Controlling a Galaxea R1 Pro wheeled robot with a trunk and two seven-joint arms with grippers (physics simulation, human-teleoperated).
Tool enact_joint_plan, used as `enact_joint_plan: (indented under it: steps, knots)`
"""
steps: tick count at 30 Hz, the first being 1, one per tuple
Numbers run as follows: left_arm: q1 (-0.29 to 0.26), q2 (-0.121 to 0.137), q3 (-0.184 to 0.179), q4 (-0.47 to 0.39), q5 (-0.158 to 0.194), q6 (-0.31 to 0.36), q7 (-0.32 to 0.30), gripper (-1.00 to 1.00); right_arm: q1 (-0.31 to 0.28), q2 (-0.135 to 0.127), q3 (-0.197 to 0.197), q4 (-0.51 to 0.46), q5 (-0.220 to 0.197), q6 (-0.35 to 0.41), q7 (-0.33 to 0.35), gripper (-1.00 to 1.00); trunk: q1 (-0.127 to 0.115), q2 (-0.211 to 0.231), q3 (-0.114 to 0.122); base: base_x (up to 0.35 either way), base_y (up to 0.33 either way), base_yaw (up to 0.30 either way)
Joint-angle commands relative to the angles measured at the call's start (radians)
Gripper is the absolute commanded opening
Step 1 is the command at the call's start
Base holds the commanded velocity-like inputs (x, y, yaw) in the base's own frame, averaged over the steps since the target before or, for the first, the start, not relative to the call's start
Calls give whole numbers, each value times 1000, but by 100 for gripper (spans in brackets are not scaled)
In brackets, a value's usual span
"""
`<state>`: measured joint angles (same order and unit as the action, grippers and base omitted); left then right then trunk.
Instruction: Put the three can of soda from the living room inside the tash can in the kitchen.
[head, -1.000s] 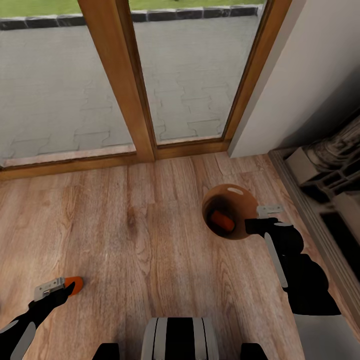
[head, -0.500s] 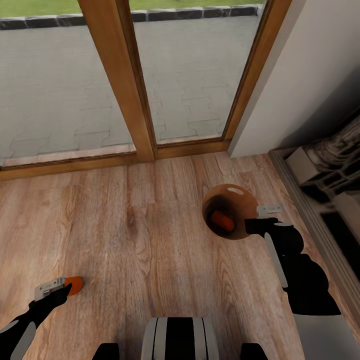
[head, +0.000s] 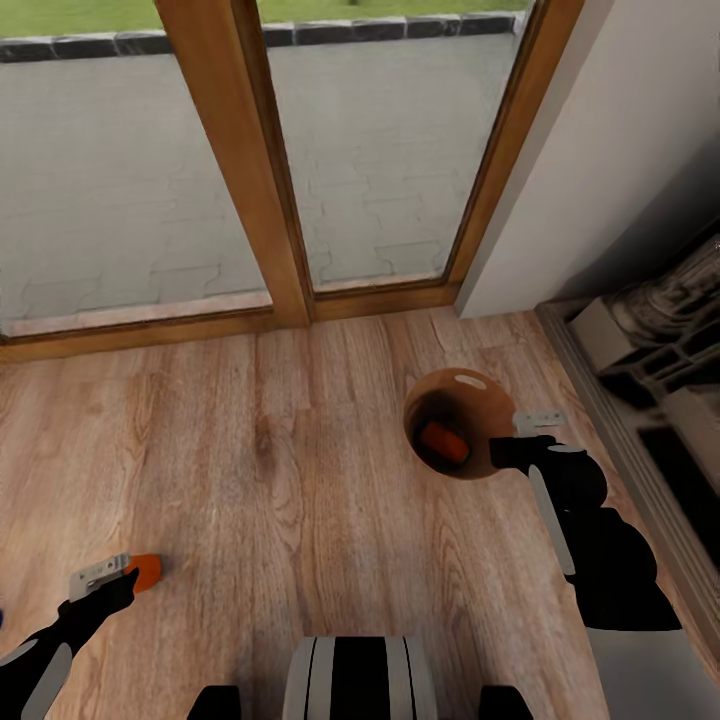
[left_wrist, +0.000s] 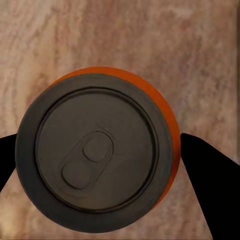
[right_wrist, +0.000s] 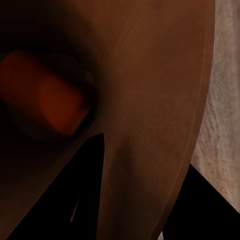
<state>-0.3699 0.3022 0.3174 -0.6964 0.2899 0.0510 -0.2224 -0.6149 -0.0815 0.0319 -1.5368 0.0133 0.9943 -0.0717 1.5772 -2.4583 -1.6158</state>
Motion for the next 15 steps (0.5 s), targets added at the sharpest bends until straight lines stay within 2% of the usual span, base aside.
enact_joint_plan:
  steps: [1, 15]
  knots:
    - [0, 0, 0, 0, -2, 0, 0, -100, 0, 0, 0, 0, -4, 0, 0, -100, -4, 7, 3, 0, 0, 0]
    - [0, 0, -1, 0, -2, 0, 0, -100, 0, 0, 1, 0, -4, 0, 0, -100, -58, 105, 47, 0, 0, 0]
